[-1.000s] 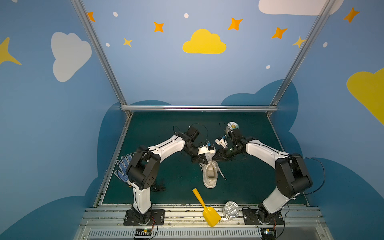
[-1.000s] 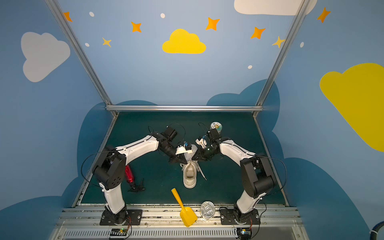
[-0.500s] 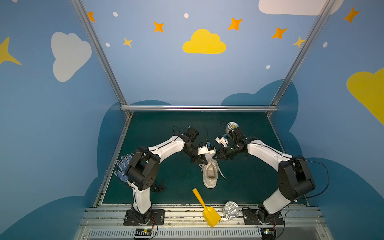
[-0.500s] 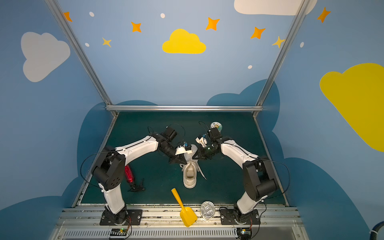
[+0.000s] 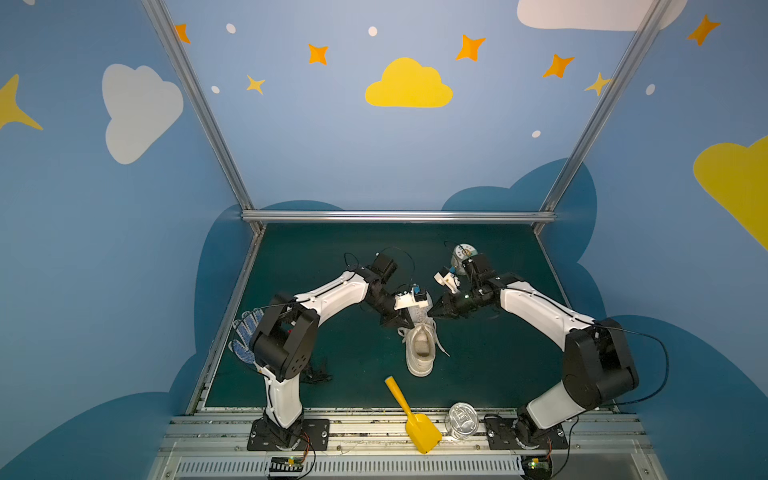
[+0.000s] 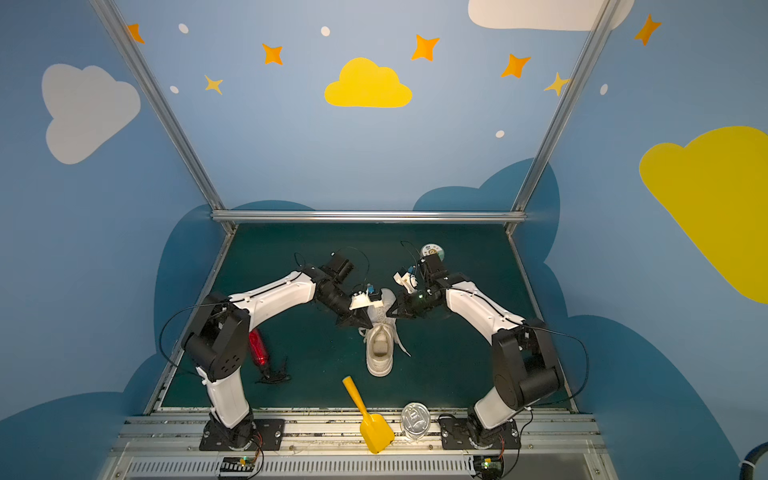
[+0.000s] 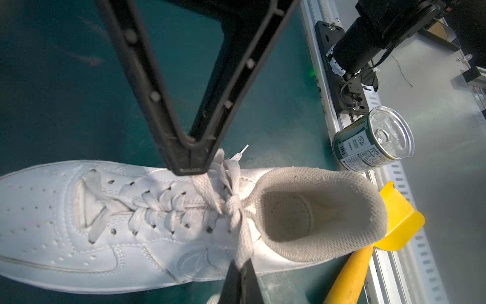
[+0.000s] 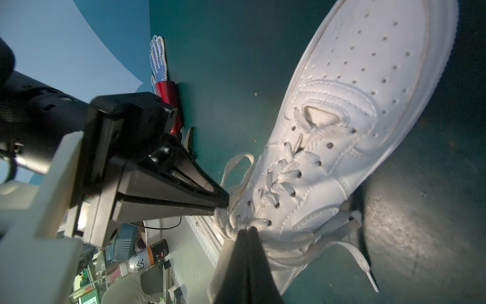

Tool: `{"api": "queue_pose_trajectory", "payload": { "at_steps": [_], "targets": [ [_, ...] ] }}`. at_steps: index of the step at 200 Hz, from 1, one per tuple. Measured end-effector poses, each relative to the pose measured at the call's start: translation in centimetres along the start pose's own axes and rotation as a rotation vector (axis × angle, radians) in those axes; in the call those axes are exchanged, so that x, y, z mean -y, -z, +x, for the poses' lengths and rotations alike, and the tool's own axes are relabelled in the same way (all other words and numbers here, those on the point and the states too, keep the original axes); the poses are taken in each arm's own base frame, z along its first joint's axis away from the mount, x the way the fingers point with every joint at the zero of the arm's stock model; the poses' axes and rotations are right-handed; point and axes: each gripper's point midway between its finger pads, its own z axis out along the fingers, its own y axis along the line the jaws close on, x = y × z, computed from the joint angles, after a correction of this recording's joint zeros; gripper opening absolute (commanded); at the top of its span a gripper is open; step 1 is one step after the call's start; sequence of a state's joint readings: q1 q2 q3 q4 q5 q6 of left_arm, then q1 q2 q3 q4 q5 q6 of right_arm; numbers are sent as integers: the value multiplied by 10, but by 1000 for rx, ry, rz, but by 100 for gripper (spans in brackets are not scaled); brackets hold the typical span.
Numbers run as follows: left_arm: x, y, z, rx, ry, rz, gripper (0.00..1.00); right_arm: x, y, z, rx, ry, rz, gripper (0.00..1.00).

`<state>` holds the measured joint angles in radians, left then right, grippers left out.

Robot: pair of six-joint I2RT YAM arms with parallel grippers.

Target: Tie the shoes

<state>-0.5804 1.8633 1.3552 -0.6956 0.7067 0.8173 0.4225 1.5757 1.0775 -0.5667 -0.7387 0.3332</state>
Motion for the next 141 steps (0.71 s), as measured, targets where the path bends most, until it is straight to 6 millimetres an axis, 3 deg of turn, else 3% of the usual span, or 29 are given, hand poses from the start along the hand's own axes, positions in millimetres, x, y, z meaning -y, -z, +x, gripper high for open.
{"api": "queue_pose_trajectory", "payload": {
  "at_steps": [59, 141],
  "targets": [
    [-1, 1, 0, 1, 0, -3, 3, 9, 10, 6, 28, -13, 40, 0],
    [-1, 1, 0, 1, 0, -3, 3, 17, 9, 12, 18, -38, 57, 0]
  ]
}}
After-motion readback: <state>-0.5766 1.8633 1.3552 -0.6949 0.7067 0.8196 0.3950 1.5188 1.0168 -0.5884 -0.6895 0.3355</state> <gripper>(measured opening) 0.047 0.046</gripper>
